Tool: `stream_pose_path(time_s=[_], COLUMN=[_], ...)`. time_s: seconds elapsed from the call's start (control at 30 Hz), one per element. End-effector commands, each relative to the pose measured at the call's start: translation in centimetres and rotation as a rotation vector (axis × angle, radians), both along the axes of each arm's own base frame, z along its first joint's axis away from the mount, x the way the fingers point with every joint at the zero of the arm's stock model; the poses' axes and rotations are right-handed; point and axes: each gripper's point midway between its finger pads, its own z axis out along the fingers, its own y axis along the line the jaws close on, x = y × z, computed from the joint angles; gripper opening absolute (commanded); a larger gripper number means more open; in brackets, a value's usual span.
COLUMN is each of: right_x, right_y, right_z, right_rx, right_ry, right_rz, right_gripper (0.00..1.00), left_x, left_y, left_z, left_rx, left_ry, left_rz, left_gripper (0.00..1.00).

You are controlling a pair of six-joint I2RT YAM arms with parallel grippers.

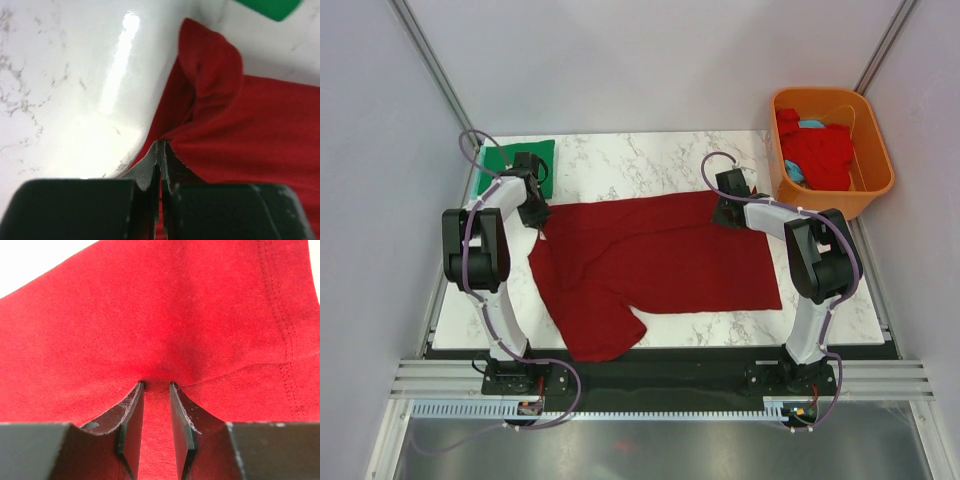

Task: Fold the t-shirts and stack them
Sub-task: Fold the tshirt

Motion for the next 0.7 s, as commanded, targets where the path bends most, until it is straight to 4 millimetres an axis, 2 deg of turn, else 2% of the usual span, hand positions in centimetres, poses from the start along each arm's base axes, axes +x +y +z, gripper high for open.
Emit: stream_pose_path(time_s=[0.0,0.23,0.27,0.3,0.33,0.37,0.4,0.5,0.57,0.67], right_x=[0.7,0.7,0.7,0.7,0.7,0.7,0.7,0.5,0.4,0.0], right_y=[-0.8,-0.8,-0.9,-0.8,-0.8,-0.9,-0.9,-0.9,-1.1,-1.3], right_z=[-0.1,0.2,0.2,0.1,0.2,0.1,0.1,0.2,0.2,-0.2], right_rx=[-0.018,-0.018,-0.019,-0.018,-0.019,-0.019,-0.020,-0.020,-0.022,-0.028], right_ry=[-0.006,-0.014,-0.014,-0.012,-0.014,-0.011,-0.013,-0.013,-0.012,-0.003], right_rz=[-0.023,-0.023,-0.023,-0.024,-0.024,-0.025,-0.024,-0.024,-0.031,-0.033], right_gripper=[0.34,0.34,0.35,0.34,0.34,0.34,0.34,0.34,0.34,0.34], left_x=[-0.3,-0.6,-0.6,-0.7,-0.6,-0.4,-0.4,0.4,1.4,2.6], left_y=[1.3,1.4,1.2,1.2,1.1,1.0,0.7,0.4,0.2,0.0], left_z=[1.8,0.7,0.6,0.5,0.6,1.1,1.5,3.7,5.1,6.2], left_rx=[-0.011,-0.060,-0.070,-0.088,-0.098,-0.106,-0.118,-0.127,-0.130,-0.114], left_ry=[-0.051,-0.030,-0.025,-0.023,-0.026,-0.040,-0.047,-0.103,-0.146,-0.180], left_rz=[0.108,0.154,0.154,0.165,0.166,0.162,0.148,0.085,0.045,-0.007], left_gripper=[0.02,0.04,0.08,0.18,0.22,0.25,0.34,0.43,0.45,0.49])
